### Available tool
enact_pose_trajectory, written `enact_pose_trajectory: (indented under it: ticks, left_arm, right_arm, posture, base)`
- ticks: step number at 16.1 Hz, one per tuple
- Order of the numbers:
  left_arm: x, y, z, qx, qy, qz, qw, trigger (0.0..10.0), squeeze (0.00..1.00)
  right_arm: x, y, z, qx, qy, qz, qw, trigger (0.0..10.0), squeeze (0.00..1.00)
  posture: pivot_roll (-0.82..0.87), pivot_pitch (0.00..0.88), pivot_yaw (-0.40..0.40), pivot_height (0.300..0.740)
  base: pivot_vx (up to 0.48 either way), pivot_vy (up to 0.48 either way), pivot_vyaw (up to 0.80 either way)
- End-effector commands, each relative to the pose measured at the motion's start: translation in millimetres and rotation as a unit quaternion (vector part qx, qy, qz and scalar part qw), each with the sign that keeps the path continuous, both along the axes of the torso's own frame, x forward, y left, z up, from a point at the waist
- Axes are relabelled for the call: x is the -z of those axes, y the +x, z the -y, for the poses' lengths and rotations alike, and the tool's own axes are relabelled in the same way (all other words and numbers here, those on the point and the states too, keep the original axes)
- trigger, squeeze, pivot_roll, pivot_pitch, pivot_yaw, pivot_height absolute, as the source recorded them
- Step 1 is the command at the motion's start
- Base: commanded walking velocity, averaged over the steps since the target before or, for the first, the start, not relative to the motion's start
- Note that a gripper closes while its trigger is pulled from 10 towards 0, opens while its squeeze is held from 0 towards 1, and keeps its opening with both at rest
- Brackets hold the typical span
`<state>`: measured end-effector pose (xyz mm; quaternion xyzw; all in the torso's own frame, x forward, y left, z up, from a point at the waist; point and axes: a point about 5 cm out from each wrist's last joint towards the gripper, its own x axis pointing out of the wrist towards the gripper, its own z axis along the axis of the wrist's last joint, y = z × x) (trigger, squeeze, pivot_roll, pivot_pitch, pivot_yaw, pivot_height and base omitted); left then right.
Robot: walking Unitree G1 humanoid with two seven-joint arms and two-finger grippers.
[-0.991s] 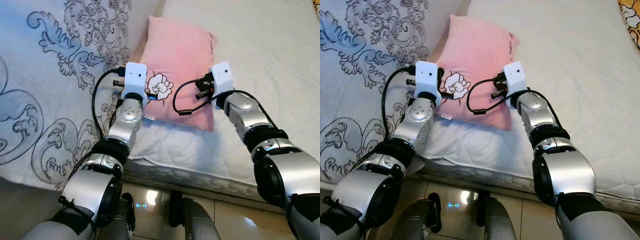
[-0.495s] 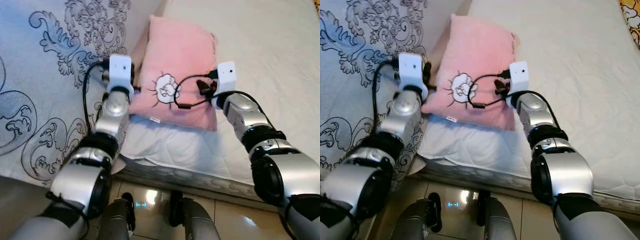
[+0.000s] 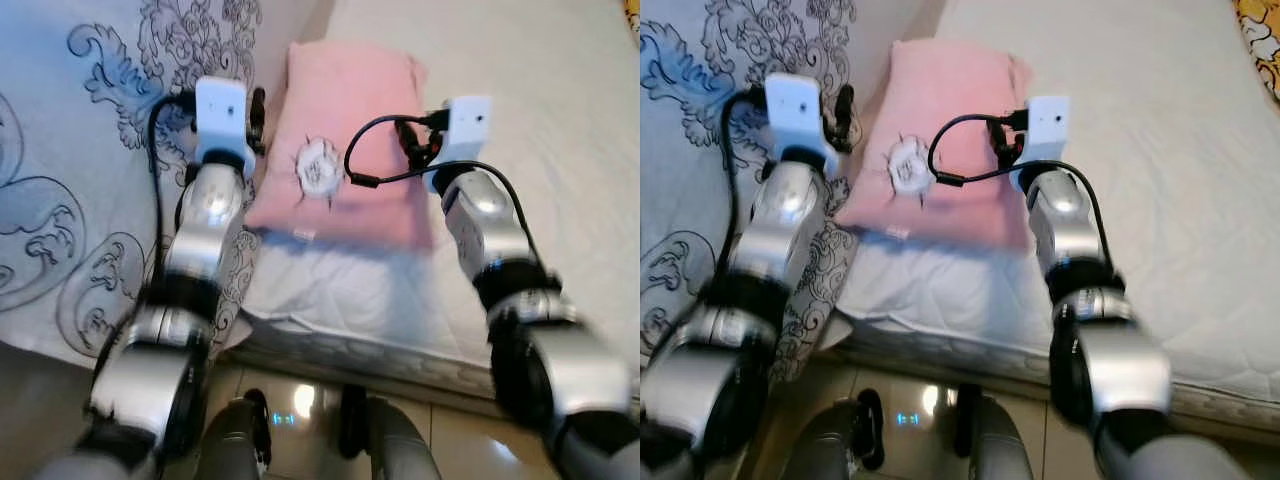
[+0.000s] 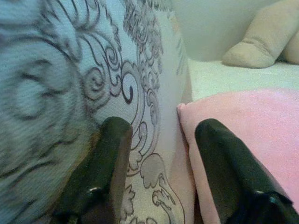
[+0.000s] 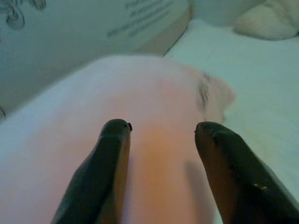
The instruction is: Clean up the room
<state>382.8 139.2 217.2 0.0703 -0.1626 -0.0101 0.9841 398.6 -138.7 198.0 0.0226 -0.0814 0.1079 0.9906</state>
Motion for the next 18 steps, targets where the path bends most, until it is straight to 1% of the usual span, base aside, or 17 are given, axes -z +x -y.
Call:
enact_pose_trajectory:
  ticks: [1, 3, 4, 5, 6, 7, 8, 9, 10, 11, 12, 13, 14, 15, 16, 17, 18]
  left_arm:
    - [-3, -5.0, 1.4, 0.011, 0.011, 0.007, 1.000, 10.0, 1.00]
    - [3, -26.1, 5.9, 0.037, 0.030, 0.010, 0.999, 10.0, 1.00]
    - [7, -34.0, 9.5, 0.051, 0.031, 0.006, 0.998, 10.0, 1.00]
    - [16, -50.6, 17.5, 0.084, 0.015, -0.006, 0.996, 10.0, 1.00]
    - [22, -60.3, 21.1, 0.098, 0.003, -0.012, 0.995, 10.0, 1.00]
    - [24, -64.7, 22.4, 0.103, -0.001, -0.014, 0.995, 10.0, 1.00]
    - [30, -74.1, 26.1, 0.114, -0.006, -0.018, 0.993, 10.0, 1.00]
    - [33, -76.8, 27.3, 0.118, -0.009, -0.023, 0.993, 10.0, 1.00]
    - [48, -81.5, 27.2, 0.118, -0.012, -0.053, 0.992, 10.0, 0.22]
    - [67, -86.2, 21.1, 0.102, -0.020, -0.099, 0.990, 10.0, 0.00]
    - [72, -87.0, 18.9, 0.097, -0.022, -0.109, 0.989, 10.0, 0.00]
    - [73, -89.2, 16.7, 0.093, -0.018, -0.114, 0.989, 10.0, 0.00]
    - [71, -92.5, 15.0, 0.092, -0.012, -0.110, 0.990, 10.0, 0.00]
    - [69, -94.3, 13.2, 0.089, -0.007, -0.106, 0.990, 10.0, 0.00]
    - [70, -96.9, 12.2, 0.092, -0.008, -0.105, 0.990, 10.0, 0.00]
    - [80, -111.2, 3.0, 0.093, 0.006, -0.117, 0.989, 10.0, 0.00]
    - [94, -126.2, -7.8, 0.094, 0.015, -0.141, 0.985, 10.0, 0.00]
  right_arm:
    - [4, -4.2, 7.6, 0.022, 0.023, 0.000, 1.000, 10.0, 1.00]
    - [24, -24.8, 14.8, 0.080, 0.055, -0.006, 0.995, 10.0, 1.00]
    - [29, -33.0, 16.4, 0.100, 0.055, -0.005, 0.994, 10.0, 1.00]
    - [28, -51.0, 23.4, 0.145, 0.013, 0.029, 0.989, 10.0, 1.00]
    - [25, -62.0, 28.9, 0.164, -0.008, 0.056, 0.985, 10.0, 0.00]
    - [24, -66.8, 30.9, 0.169, -0.014, 0.064, 0.983, 10.0, 0.00]
    - [32, -74.5, 40.8, 0.190, -0.030, 0.057, 0.980, 10.0, 0.00]
    - [37, -76.2, 44.5, 0.197, -0.035, 0.047, 0.979, 10.0, 0.00]
    - [61, -76.7, 56.5, 0.208, -0.030, -0.008, 0.978, 10.0, 0.00]
    - [95, -75.4, 70.3, 0.216, -0.010, -0.094, 0.972, 10.0, 0.00]
    - [104, -74.3, 74.9, 0.218, -0.005, -0.114, 0.969, 10.0, 0.00]
    - [115, -72.3, 77.9, 0.210, -0.010, -0.147, 0.967, 10.0, 0.00]
    - [117, -68.4, 79.9, 0.199, -0.021, -0.161, 0.966, 10.0, 0.00]
    - [113, -65.0, 79.3, 0.192, -0.023, -0.161, 0.968, 10.0, 0.00]
    - [109, -66.3, 76.5, 0.195, -0.019, -0.147, 0.970, 10.0, 0.00]
    - [109, -88.0, 63.5, 0.193, -0.051, -0.122, 0.972, 10.0, 0.00]
    - [109, -110.4, 56.5, 0.190, -0.076, -0.098, 0.974, 10.0, 0.00]
  posture:
    - [0.02, 0.096, -0.053, 0.740]
    - [0.03, 0.076, -0.050, 0.740]
    - [0.03, 0.067, -0.049, 0.740]
    - [0.02, 0.060, -0.041, 0.740]
    - [0.01, 0.058, -0.038, 0.740]
    - [0.01, 0.058, -0.038, 0.740]
    - [0.00, 0.054, -0.030, 0.740]
    - [0.00, 0.051, -0.029, 0.740]
    - [0.00, 0.048, -0.020, 0.740]
    - [0.00, 0.052, -0.011, 0.740]
    - [0.01, 0.055, -0.010, 0.740]
    - [0.02, 0.061, -0.008, 0.740]
    - [0.04, 0.066, -0.014, 0.740]
    - [0.05, 0.061, -0.019, 0.740]
    - [0.05, 0.051, -0.026, 0.740]
    - [0.05, 0.027, -0.037, 0.740]
    - [0.04, 0.015, -0.041, 0.740]
  base:
    - [0.000, 0.000, 0.00]
    - [0.000, 0.000, 0.00]
    - [0.000, 0.000, 0.00]
    - [0.000, 0.000, 0.00]
    - [0.000, 0.000, 0.00]
    - [0.000, 0.000, 0.00]
    - [0.000, 0.000, 0.00]
    - [0.000, 0.000, 0.00]
    - [0.000, 0.000, 0.00]
    - [0.000, 0.000, 0.00]
    - [0.000, 0.000, 0.00]
    - [0.000, 0.000, 0.00]
    - [0.000, 0.000, 0.00]
    - [0.000, 0.000, 0.00]
    - [0.000, 0.000, 0.00]
    - [0.000, 0.000, 0.00]
    - [0.000, 0.000, 0.00]
